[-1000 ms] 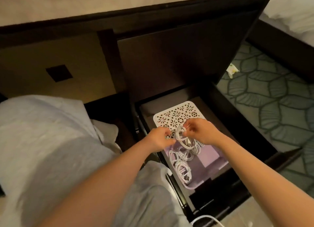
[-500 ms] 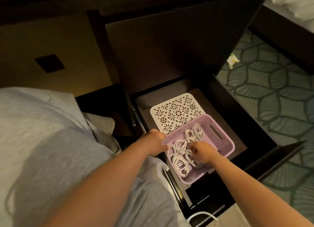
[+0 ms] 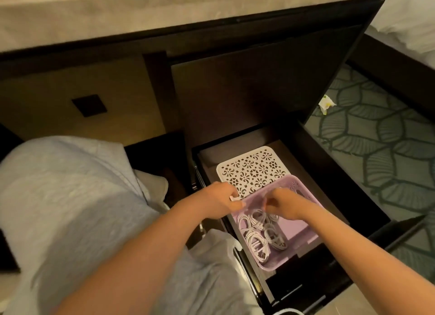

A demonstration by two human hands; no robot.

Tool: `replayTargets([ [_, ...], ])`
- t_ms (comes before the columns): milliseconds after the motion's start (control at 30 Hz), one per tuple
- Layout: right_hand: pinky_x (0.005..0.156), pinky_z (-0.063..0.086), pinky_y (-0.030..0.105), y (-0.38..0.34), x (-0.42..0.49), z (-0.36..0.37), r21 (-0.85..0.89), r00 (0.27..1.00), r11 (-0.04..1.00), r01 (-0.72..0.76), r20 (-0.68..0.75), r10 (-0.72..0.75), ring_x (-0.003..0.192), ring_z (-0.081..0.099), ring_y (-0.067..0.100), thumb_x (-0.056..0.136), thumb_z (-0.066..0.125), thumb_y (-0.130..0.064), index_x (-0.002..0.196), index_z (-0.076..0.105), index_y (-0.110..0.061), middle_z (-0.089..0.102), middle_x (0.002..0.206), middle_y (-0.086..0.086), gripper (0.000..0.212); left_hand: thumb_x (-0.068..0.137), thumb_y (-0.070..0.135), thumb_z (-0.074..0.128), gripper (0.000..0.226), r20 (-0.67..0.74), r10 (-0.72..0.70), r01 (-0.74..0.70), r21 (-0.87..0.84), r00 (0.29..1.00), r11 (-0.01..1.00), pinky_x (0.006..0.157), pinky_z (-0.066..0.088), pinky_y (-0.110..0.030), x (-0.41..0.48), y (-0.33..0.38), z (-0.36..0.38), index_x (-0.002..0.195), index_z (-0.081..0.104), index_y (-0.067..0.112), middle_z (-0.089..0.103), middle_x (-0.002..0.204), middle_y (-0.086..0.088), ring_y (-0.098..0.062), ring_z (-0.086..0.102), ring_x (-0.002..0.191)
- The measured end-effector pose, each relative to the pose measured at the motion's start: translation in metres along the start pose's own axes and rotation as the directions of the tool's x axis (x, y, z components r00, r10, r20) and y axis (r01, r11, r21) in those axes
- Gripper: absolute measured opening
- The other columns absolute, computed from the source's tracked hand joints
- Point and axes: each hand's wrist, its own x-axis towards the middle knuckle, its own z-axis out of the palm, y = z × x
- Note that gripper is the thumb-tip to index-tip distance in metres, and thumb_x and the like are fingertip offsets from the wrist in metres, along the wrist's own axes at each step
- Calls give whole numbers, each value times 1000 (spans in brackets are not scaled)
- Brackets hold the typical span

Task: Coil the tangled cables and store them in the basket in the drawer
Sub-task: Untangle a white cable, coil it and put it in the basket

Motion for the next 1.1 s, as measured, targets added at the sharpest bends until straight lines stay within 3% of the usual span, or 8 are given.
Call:
replayTargets([
  [167,74,51,23,-76,-27,-78,201,953,936,288,-156,-260,78,64,4,91,57,-19,86,66,-21,67,80,-8,11,95,41,49,37,-168,68,-62,38,983,997,97,46,-33,-69,8,-69,122,60,18,61,120,4,-11,56,110],
  [300,77,52,26,-149,-42,-131,122,884,886,448,-209,-419,81,65,7,92,57,-21,91,66,-22,69,83,-2,9,94,42,51,42,-244,67,-38,119,967,992,94,42,-21,-121,8,-122,131,54,21,56,130,9,-3,52,117],
  [433,61,47,14,-215,-64,-174,4,798,825,564,-257,-545,75,66,5,92,56,-27,94,65,-24,70,82,-3,9,93,43,51,41,-367,74,-12,167,927,986,93,43,-17,-175,13,-172,128,56,23,60,123,12,1,55,110],
  [533,57,48,16,-257,-79,-197,-31,735,778,628,-305,-605,68,67,6,93,55,-28,97,63,-22,69,80,-3,11,92,43,50,38,-476,95,-18,162,874,987,91,46,-18,-212,14,-202,124,59,23,62,117,13,2,57,103],
  [733,55,53,22,-331,-69,-229,-112,603,696,710,-414,-682,62,66,8,92,58,-23,93,64,-18,69,75,-2,8,92,45,49,33,-651,78,54,180,755,982,88,45,-14,-267,-8,-253,118,61,28,62,112,17,4,57,102],
  [900,62,55,27,-382,-32,-246,-207,600,717,665,-424,-679,64,67,8,92,58,-17,84,62,-22,66,74,-7,10,93,44,48,40,-671,-12,157,155,742,975,95,46,-26,-275,-34,-290,126,54,23,59,122,9,-7,55,111],
  [1000,72,55,30,-409,-4,-256,-262,588,737,623,-464,-662,74,67,13,92,57,-15,91,66,-17,68,84,-6,9,93,42,51,53,-706,-69,200,105,705,974,101,41,-30,-268,-56,-313,139,38,20,51,136,1,-13,50,121],
  [1100,76,44,26,-431,26,-261,-330,550,750,573,-523,-651,92,61,17,92,54,-16,104,66,-13,66,106,2,17,95,34,53,57,-772,-62,235,115,633,965,101,34,-25,-257,-70,-337,144,31,16,44,144,-4,-16,43,130],
])
